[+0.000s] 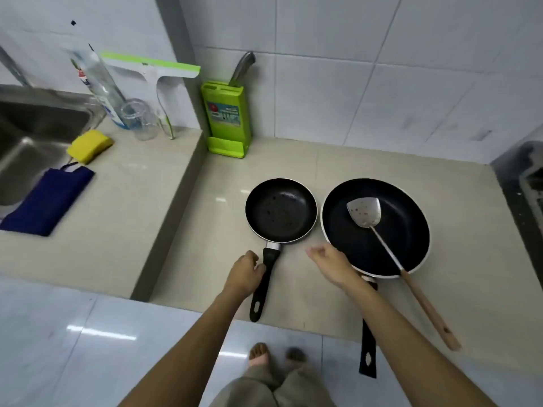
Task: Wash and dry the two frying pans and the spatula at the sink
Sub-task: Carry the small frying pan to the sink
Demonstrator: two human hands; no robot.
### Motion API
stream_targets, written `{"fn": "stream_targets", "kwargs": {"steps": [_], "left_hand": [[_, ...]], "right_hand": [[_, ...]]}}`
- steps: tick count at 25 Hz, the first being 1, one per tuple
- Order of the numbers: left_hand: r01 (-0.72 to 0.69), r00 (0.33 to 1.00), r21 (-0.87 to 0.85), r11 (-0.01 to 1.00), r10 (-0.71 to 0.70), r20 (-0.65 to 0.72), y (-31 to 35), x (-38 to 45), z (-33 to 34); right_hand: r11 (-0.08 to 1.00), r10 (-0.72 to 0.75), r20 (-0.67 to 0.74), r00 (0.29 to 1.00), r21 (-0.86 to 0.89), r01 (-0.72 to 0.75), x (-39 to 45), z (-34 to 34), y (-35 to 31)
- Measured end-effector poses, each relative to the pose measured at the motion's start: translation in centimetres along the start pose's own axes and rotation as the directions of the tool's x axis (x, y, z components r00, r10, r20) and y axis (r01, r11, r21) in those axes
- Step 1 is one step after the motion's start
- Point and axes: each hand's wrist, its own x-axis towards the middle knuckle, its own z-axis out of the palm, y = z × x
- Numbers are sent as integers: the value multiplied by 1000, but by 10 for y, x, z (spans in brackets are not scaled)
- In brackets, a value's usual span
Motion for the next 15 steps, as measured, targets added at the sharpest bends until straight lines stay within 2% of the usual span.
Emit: {"fn": "stream_targets", "kwargs": {"steps": [3,6,10,13,15], "left_hand": [[67,998,-35,997,-67,-3,-9,10,3],[140,989,-64,988,-142,-35,-13,20,8],[155,988,-88,984,-156,-11,-14,25,12],[155,985,-64,986,-149,88,-11,29,15],[192,969,-139,971,-165,185,-6,30,18]], "right_hand": [[991,53,44,998,119,-58,37,9,-11],[963,191,52,980,184,-197,78,19,-9],[912,295,113,949,262,-315,108,26,-6],[927,301,70,951,214,-310,119,34,1],[948,275,21,961,158,-275,123,38,4]]}}
